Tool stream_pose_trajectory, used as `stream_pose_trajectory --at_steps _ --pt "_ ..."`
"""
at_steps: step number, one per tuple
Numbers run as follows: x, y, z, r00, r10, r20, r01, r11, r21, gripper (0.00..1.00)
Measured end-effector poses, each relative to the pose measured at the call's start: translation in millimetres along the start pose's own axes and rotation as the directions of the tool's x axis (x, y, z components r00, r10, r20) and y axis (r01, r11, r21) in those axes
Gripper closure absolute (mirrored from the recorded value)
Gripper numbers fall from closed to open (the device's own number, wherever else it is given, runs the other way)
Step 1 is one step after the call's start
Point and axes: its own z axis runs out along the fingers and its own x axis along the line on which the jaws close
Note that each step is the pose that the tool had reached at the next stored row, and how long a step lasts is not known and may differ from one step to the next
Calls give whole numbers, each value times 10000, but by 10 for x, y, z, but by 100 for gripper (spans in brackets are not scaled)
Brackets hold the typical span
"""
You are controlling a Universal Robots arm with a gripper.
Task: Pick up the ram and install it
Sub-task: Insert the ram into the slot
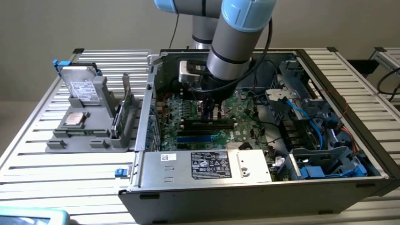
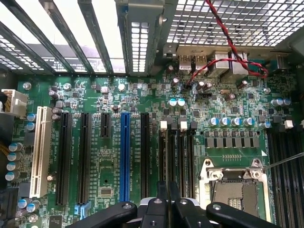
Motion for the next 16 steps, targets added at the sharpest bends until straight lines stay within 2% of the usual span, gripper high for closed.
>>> stream_pose_trajectory --at_steps 16 --pt "8 -5 15 10000 -67 -10 67 10000 -16 87"
